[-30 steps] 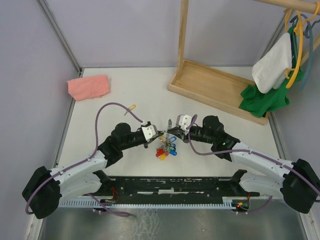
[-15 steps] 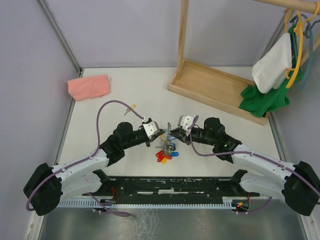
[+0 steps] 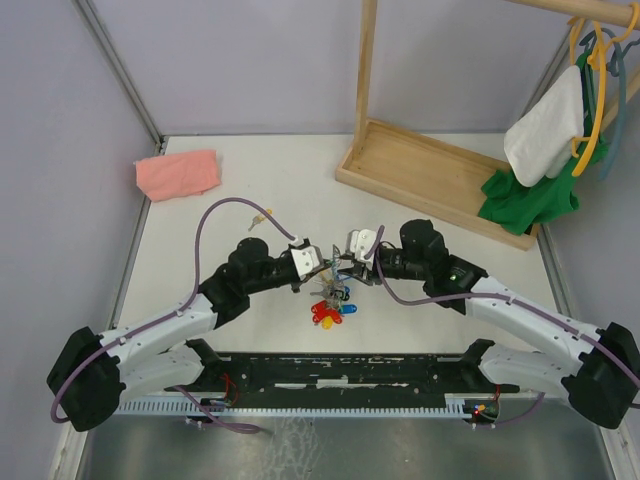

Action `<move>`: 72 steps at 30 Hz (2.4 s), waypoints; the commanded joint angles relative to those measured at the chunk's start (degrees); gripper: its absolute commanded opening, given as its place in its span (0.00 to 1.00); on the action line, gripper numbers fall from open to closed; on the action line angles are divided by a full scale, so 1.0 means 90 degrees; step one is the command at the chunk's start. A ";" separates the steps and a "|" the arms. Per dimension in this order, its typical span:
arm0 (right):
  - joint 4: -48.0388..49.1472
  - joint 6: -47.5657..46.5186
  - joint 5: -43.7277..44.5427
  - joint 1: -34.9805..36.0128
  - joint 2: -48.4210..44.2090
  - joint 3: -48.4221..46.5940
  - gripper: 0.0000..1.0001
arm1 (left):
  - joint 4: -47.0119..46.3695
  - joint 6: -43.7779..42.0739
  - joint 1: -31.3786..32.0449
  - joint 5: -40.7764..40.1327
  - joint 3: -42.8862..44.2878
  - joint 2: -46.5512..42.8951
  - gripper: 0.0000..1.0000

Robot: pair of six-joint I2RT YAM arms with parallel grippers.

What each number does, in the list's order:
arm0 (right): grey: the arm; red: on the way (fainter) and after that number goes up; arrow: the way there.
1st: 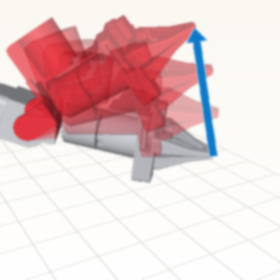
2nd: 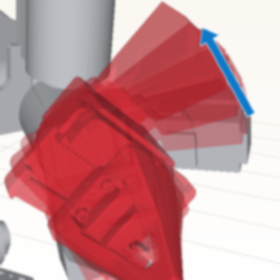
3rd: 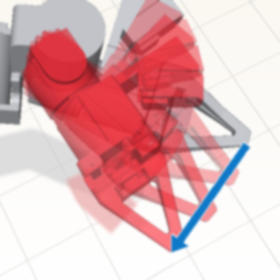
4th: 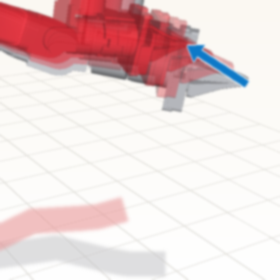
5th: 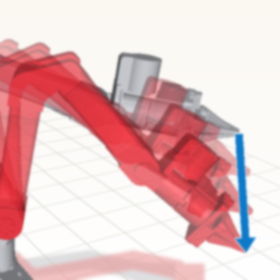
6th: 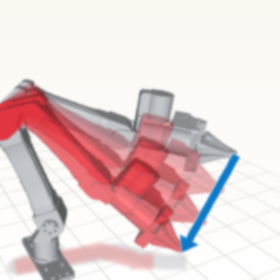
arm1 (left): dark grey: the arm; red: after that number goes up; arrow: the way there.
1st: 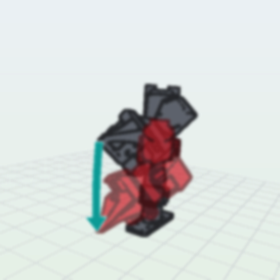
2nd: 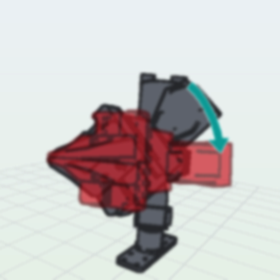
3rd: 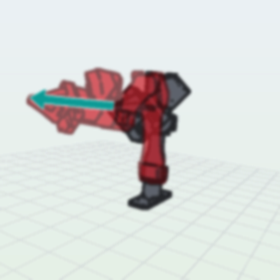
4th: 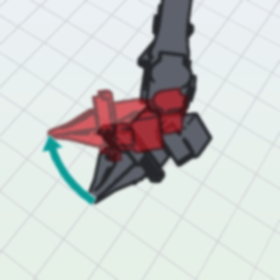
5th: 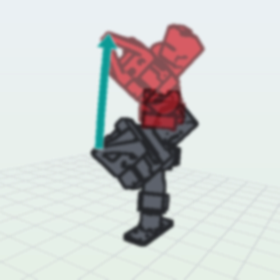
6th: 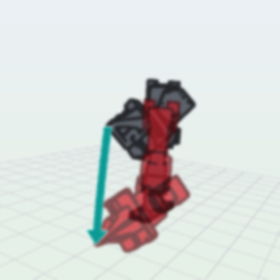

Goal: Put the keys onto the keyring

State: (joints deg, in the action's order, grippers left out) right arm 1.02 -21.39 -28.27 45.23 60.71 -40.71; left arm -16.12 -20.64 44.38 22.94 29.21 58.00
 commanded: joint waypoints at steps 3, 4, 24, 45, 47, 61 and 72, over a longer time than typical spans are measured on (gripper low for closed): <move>-0.0680 -0.0877 -0.0133 -0.0044 0.0304 -0.0662 0.42 | -0.0146 -0.0453 0.0015 0.0457 0.0364 -0.0123 0.03; -0.0748 -0.0923 -0.0179 -0.0050 0.0372 -0.0721 0.42 | -0.0143 -0.0459 0.0018 0.0467 0.0358 -0.0134 0.03; -0.0847 -0.0749 -0.1009 -0.0094 0.0862 -0.0924 0.23 | -0.0163 -0.0426 0.0015 0.0342 0.0309 -0.0180 0.03; 0.2595 0.1038 0.0175 -0.0104 -0.0150 0.0595 0.01 | -0.0565 0.0932 0.0019 -0.0718 -0.0558 -0.0272 0.03; 0.3180 0.1270 0.0288 -0.0095 -0.0146 0.0834 0.01 | -0.0845 0.1145 0.0036 -0.0578 -0.0616 -0.0114 0.03; 0.2905 0.1176 0.0454 -0.0084 -0.0241 0.1144 0.08 | -0.1165 0.0844 0.0303 -0.1260 -0.0268 0.0087 0.03; -0.0186 0.0190 -0.0005 -0.0078 -0.0190 -0.0116 0.37 | -0.0474 -0.0358 0.0298 -0.0618 0.0307 0.0016 0.03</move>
State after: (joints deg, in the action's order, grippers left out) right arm 9.10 -15.84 -26.35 44.51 59.07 -35.77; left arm -20.51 -17.76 47.00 13.56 28.18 59.46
